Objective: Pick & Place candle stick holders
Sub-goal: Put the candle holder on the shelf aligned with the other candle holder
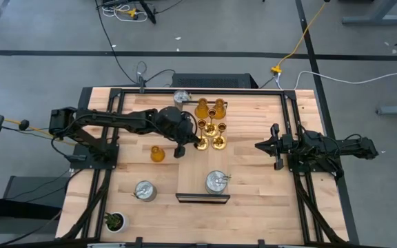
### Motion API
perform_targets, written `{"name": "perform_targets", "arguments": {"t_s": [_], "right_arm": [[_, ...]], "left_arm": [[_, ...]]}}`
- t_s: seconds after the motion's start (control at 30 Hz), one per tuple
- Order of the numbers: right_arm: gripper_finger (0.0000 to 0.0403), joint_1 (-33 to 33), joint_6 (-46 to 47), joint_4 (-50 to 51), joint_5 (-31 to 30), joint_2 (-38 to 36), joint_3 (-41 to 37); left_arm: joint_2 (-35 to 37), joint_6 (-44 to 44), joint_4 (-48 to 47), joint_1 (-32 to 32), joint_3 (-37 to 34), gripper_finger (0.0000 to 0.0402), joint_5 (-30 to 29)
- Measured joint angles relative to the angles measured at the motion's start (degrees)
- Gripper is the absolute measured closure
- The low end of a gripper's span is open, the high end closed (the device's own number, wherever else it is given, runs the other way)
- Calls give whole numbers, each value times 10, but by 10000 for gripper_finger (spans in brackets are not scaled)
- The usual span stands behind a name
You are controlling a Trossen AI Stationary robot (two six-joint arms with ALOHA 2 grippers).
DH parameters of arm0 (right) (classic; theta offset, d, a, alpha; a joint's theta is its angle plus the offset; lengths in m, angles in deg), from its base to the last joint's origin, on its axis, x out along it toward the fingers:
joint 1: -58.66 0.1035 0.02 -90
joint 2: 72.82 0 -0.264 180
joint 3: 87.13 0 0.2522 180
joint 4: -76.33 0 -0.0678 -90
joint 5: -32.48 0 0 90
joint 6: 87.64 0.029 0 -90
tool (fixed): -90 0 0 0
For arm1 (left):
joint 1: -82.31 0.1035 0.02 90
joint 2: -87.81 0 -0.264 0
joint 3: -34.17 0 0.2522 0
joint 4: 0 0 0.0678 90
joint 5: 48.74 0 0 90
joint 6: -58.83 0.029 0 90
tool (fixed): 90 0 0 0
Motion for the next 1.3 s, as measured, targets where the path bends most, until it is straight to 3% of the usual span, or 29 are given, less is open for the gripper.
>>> {"name": "perform_targets", "arguments": {"t_s": [1.3], "right_arm": [[376, 0, 0, 0, 0, 0, 0]], "left_arm": [[0, 0, 20, 0, 0, 400, -20]]}}
